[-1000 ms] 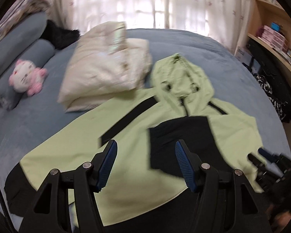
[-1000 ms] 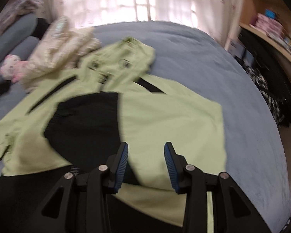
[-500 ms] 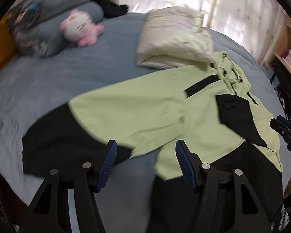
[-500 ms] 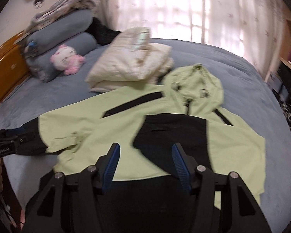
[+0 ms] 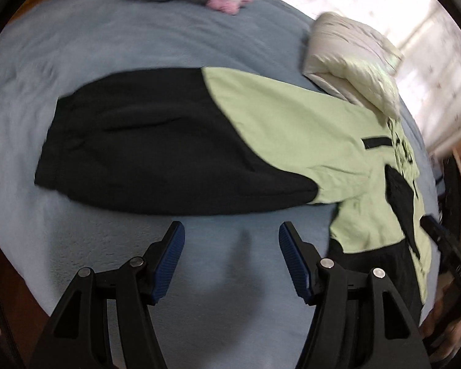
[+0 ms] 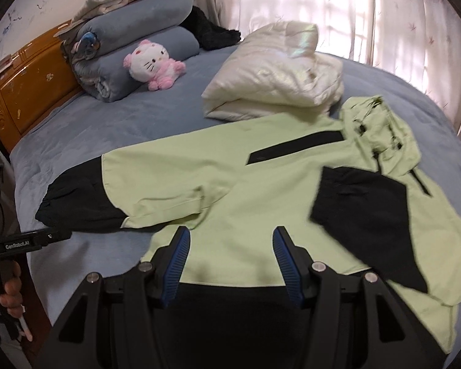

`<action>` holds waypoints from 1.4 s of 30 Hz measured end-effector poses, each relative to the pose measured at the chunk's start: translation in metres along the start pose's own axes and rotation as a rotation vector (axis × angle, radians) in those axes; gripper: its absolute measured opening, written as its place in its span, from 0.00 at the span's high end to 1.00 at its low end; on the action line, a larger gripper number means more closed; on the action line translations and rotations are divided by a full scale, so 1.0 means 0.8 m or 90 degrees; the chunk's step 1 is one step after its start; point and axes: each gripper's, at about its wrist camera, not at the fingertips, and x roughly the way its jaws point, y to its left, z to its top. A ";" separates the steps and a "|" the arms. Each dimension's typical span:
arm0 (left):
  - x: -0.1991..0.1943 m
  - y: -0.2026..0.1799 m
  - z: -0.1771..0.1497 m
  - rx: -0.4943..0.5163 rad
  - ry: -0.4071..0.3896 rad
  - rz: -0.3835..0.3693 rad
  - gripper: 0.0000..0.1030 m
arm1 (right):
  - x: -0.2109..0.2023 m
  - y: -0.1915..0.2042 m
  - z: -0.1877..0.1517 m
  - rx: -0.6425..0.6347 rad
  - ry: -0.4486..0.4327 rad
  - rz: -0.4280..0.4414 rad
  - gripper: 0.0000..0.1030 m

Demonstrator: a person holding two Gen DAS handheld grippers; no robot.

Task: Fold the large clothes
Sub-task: 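Grasp the other black sleeve and fold it across the front with the left gripper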

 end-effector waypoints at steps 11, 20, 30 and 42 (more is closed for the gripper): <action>0.015 0.064 0.002 -0.115 -0.035 -0.062 0.40 | 0.043 0.057 -0.008 0.001 0.022 0.058 0.46; 0.032 0.102 0.024 -0.196 -0.121 -0.048 0.40 | 0.059 0.063 -0.019 0.027 0.040 0.088 0.46; 0.030 0.065 0.068 -0.141 -0.175 0.130 0.96 | 0.064 0.014 -0.047 0.110 0.065 0.102 0.46; -0.044 -0.190 0.068 0.177 -0.309 0.137 0.97 | 0.023 -0.067 -0.065 0.215 0.020 0.121 0.46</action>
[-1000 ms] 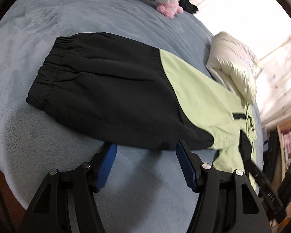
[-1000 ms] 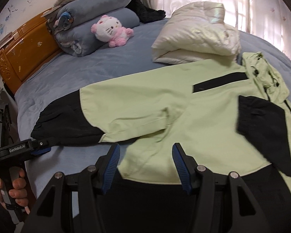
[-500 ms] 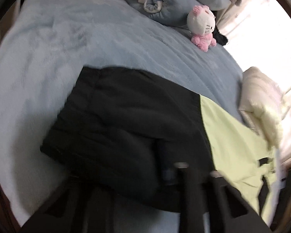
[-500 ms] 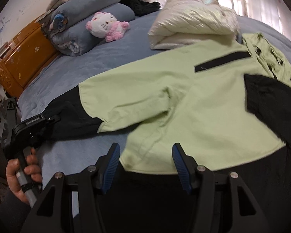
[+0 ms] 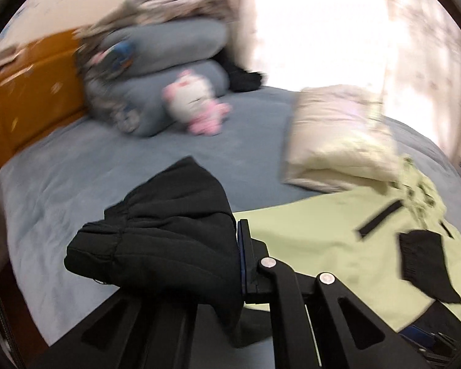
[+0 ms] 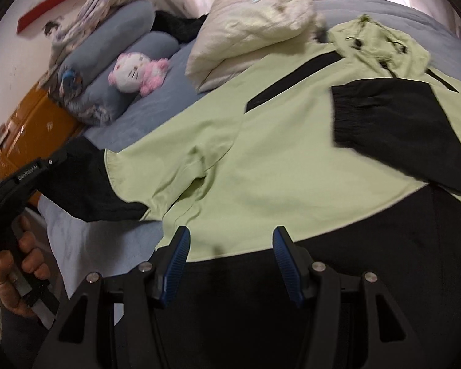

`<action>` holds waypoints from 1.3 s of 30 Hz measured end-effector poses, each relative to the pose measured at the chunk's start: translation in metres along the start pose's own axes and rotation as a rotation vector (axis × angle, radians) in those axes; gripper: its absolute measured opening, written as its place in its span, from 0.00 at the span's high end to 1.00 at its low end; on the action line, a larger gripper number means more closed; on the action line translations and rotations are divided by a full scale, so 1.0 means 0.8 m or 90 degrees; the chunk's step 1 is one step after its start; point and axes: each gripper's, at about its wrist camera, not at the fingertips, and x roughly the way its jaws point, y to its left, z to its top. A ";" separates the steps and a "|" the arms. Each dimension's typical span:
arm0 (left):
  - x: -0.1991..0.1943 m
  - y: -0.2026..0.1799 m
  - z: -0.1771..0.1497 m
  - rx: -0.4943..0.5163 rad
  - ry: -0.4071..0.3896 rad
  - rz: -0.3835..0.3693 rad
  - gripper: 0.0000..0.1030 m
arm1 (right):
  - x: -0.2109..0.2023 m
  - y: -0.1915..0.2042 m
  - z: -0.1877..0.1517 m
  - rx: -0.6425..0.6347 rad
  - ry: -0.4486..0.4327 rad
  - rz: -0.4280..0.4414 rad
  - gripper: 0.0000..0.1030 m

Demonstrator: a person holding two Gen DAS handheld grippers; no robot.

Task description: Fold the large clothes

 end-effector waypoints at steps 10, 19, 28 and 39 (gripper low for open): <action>-0.033 -0.172 -0.006 0.116 0.024 -0.100 0.97 | -0.073 -0.080 -0.006 0.056 -0.067 -0.030 0.45; -0.015 -0.278 -0.077 0.165 0.119 -0.157 0.97 | -0.099 -0.145 -0.020 0.124 -0.085 -0.051 0.45; 0.011 -0.298 -0.125 0.183 0.223 -0.199 0.59 | -0.101 -0.165 -0.028 0.141 -0.078 -0.058 0.45; -0.025 -0.208 -0.119 0.098 0.239 -0.246 0.25 | -0.097 -0.139 -0.020 0.112 -0.074 -0.045 0.45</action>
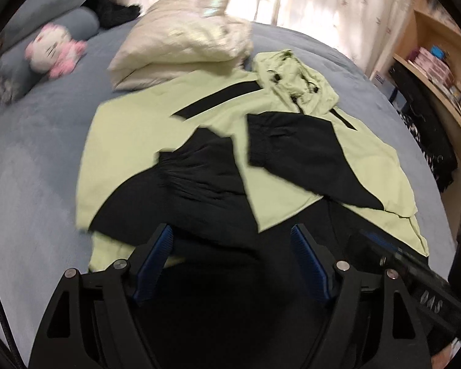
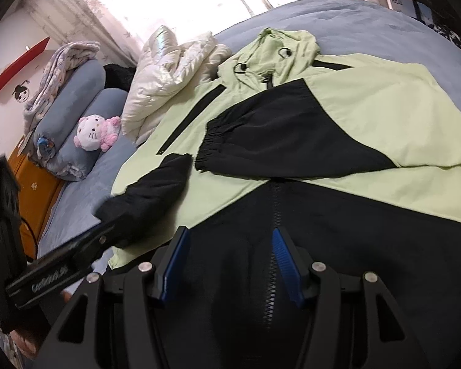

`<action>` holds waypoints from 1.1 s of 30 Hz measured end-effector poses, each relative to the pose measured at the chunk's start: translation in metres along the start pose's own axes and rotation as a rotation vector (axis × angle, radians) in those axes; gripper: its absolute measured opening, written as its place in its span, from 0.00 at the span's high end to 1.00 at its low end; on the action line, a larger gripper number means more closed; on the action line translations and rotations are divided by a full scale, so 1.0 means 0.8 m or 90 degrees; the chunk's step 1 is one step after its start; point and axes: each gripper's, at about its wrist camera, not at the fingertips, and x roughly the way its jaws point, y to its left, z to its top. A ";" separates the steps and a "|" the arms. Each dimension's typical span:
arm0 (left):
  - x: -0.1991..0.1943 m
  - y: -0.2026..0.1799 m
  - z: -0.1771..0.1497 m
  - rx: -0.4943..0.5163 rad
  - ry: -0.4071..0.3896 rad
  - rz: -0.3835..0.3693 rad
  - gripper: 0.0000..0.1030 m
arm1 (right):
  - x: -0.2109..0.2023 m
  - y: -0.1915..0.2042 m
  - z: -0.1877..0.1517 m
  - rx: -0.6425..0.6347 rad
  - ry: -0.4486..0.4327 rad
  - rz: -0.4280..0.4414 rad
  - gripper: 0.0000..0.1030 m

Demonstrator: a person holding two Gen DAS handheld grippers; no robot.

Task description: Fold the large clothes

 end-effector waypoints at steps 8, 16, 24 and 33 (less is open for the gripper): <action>-0.030 0.094 -0.048 -0.109 0.019 0.051 0.25 | 0.015 0.071 0.000 -0.126 0.026 0.021 0.39; -0.035 0.147 -0.064 -0.161 0.026 0.117 0.25 | 0.070 0.169 -0.016 -0.317 0.075 0.016 0.37; -0.023 0.146 -0.070 -0.149 0.043 0.107 0.25 | 0.132 0.192 -0.010 -0.388 0.097 -0.072 0.37; -0.026 0.132 -0.069 -0.125 0.037 0.099 0.25 | 0.064 0.216 0.075 -0.396 0.006 -0.030 0.87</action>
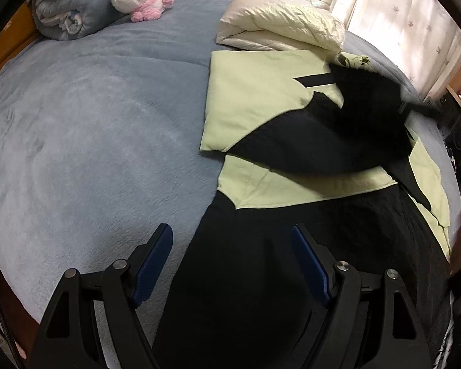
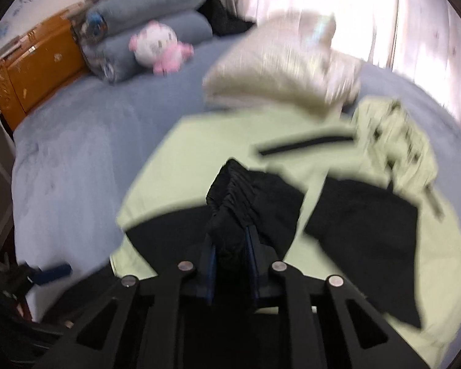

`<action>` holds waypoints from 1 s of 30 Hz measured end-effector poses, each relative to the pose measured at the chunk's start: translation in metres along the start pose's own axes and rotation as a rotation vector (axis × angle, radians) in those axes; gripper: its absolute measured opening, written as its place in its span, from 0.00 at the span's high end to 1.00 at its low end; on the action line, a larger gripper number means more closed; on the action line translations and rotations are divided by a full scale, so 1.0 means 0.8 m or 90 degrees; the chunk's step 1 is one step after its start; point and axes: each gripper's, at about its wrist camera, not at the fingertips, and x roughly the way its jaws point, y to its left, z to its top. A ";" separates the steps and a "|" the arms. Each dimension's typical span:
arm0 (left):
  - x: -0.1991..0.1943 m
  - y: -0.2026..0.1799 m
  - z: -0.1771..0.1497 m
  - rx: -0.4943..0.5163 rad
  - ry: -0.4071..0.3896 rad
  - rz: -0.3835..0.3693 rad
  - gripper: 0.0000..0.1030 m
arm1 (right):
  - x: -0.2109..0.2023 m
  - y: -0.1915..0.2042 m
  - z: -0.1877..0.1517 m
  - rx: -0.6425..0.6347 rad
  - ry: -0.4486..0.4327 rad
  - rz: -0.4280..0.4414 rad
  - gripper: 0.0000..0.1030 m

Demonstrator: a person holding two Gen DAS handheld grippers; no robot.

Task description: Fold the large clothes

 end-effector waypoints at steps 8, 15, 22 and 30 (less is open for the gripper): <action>-0.008 -0.010 -0.001 0.013 -0.014 0.001 0.25 | -0.130 -0.093 0.045 0.097 -0.198 -0.049 0.90; -0.006 -0.022 -0.001 0.033 -0.011 0.002 0.25 | -0.084 -0.219 -0.068 0.265 -0.060 -0.138 0.88; -0.011 -0.039 0.024 0.086 0.003 -0.014 0.25 | -0.043 -0.303 -0.187 0.440 0.076 -0.054 0.65; 0.011 -0.060 0.137 0.090 0.005 -0.054 0.25 | -0.026 -0.352 -0.171 0.470 0.059 -0.011 0.44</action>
